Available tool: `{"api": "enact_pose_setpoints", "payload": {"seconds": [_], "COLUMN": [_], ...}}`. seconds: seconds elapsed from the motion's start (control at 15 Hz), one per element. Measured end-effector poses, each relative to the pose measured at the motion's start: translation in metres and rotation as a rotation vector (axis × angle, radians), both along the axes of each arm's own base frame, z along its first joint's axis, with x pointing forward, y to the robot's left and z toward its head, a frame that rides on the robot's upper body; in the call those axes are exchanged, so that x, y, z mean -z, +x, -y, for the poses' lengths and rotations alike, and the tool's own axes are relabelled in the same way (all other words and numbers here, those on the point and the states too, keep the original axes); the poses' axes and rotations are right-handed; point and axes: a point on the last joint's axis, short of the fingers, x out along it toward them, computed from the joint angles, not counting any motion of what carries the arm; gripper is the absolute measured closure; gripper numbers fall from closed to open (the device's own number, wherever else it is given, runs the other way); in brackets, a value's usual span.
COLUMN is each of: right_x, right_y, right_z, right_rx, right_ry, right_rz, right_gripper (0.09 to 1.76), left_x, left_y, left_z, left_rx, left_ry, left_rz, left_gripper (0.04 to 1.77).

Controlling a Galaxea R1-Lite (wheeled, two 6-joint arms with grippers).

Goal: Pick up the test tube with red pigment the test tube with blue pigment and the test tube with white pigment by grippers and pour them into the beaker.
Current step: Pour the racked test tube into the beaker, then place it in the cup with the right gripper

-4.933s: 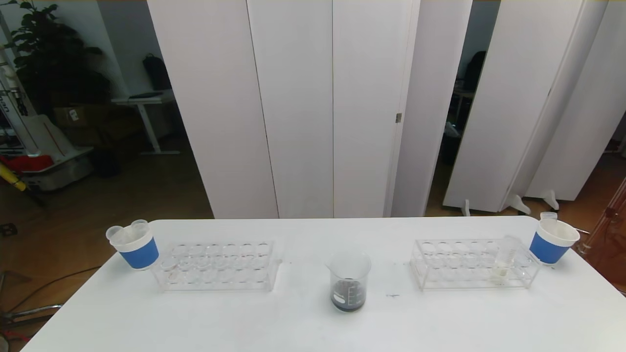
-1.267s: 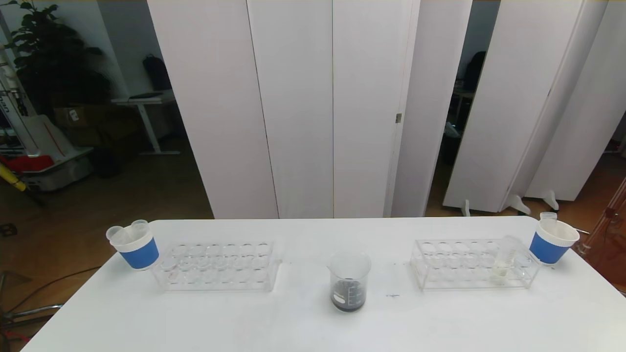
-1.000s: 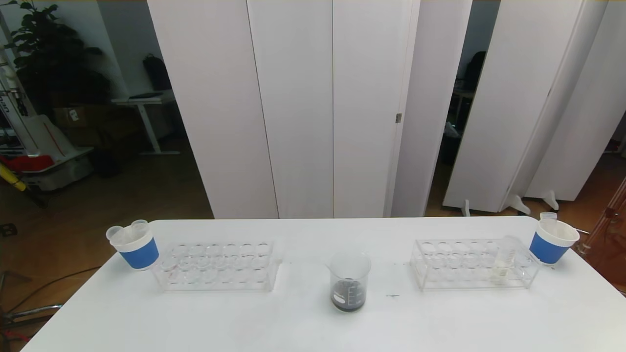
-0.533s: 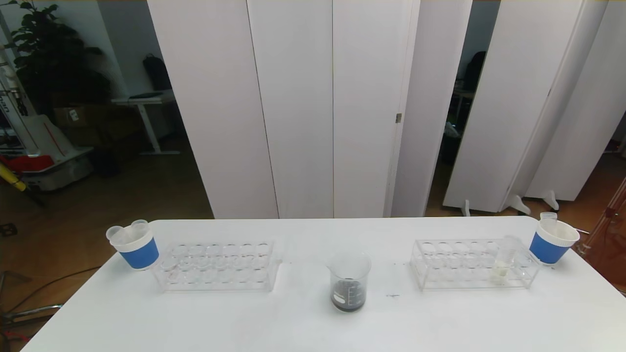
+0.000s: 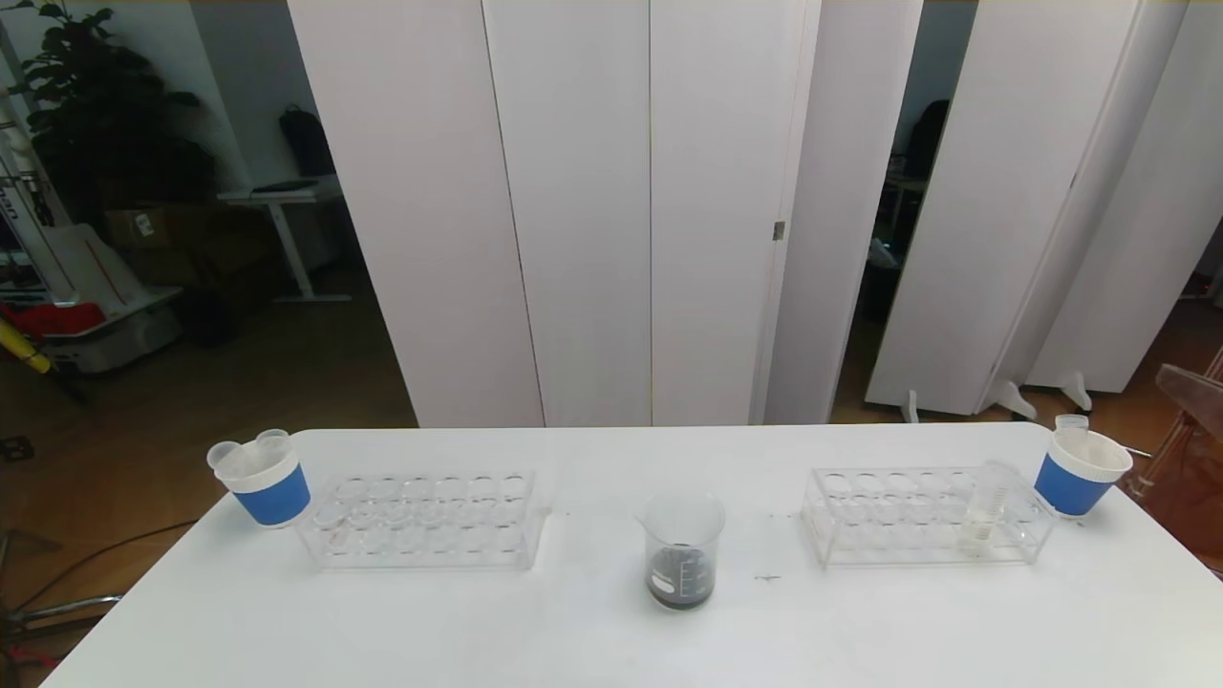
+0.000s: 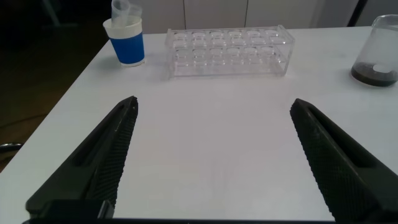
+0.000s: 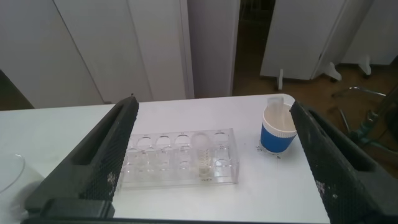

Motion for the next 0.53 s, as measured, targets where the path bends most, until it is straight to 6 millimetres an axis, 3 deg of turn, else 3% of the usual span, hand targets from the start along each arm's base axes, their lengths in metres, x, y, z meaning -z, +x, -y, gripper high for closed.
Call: {"api": "enact_pose_setpoints", "payload": {"seconds": [0.2,0.53], "right_x": [0.026,0.065], "right_y": [0.029,0.053], "right_z": [0.002,0.005], "right_rx": [0.011,0.013], "right_ry": [-0.002,-0.012], "right_rz": [-0.073,-0.140], "right_gripper": [0.10,0.10], "left_x": [0.000,0.000], "left_y": [0.000,0.000], "left_z": [0.000,0.000], "left_rx": [0.000,0.000], "left_ry": [0.000,0.000], "left_rz": [0.000,0.000], "left_gripper": [0.06,0.06]}}
